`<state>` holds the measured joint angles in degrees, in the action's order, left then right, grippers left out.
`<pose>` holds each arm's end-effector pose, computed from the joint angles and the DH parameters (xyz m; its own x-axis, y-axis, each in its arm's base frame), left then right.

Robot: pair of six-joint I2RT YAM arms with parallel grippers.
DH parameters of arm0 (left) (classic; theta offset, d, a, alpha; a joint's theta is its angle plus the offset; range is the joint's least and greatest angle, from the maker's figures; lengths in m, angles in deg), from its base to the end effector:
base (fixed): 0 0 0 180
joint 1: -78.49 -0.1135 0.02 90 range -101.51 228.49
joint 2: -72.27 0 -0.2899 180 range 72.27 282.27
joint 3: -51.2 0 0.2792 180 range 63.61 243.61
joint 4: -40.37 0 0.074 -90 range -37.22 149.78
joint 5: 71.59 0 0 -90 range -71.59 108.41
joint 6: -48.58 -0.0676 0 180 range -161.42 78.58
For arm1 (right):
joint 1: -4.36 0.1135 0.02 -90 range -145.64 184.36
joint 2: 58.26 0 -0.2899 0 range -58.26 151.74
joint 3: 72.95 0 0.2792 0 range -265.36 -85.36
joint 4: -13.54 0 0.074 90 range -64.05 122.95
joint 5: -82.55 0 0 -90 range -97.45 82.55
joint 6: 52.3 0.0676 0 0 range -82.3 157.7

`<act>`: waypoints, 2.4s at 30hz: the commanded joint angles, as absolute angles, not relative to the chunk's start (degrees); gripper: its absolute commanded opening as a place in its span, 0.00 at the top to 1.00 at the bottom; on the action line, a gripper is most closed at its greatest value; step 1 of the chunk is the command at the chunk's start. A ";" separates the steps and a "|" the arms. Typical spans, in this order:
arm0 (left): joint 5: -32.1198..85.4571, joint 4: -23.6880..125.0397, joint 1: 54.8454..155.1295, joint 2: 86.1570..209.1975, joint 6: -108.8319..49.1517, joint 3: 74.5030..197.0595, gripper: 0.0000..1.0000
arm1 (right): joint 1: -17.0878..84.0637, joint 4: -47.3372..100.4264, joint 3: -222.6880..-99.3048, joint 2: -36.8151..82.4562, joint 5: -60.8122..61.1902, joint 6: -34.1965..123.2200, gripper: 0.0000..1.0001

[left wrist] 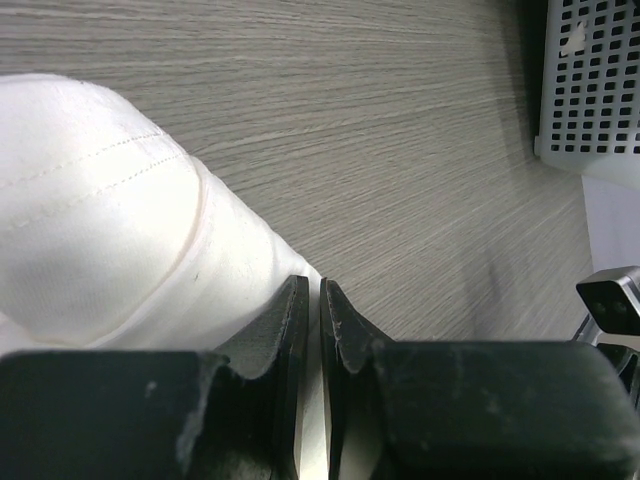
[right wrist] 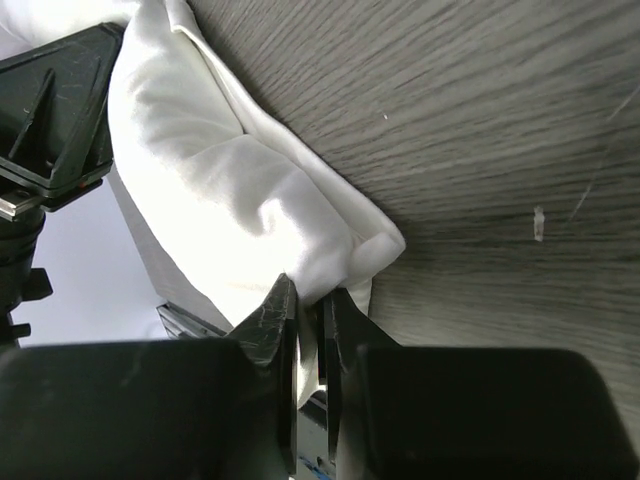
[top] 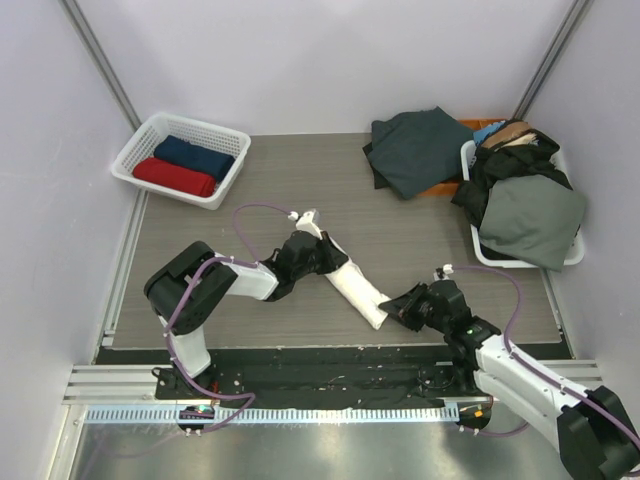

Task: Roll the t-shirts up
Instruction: Roll the T-shirt to the center of the board, then move the bin to the center of the board.

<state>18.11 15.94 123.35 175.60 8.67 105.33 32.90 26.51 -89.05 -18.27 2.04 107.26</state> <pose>0.2823 -0.2804 0.1249 -0.7290 -0.3567 -0.5842 0.2226 0.6836 -0.6951 0.1403 0.0890 0.1023 -0.7342 0.6528 -0.1867 0.2888 0.5491 0.7843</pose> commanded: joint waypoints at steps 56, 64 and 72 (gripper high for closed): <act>38.05 47.57 95.54 164.57 1.23 108.51 0.08 | 24.84 32.98 -111.38 12.23 8.19 77.86 0.99; 13.68 69.82 95.54 153.30 -9.50 122.48 0.05 | 24.66 33.77 -111.73 13.37 9.95 76.72 0.99; -1.46 74.39 92.65 163.66 -27.69 143.29 0.11 | 24.66 33.33 -112.78 15.39 12.15 75.93 0.99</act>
<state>8.82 69.75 95.26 157.72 -16.32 134.46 24.74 31.18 -111.82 13.57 12.14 78.30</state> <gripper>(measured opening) 0.884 0.134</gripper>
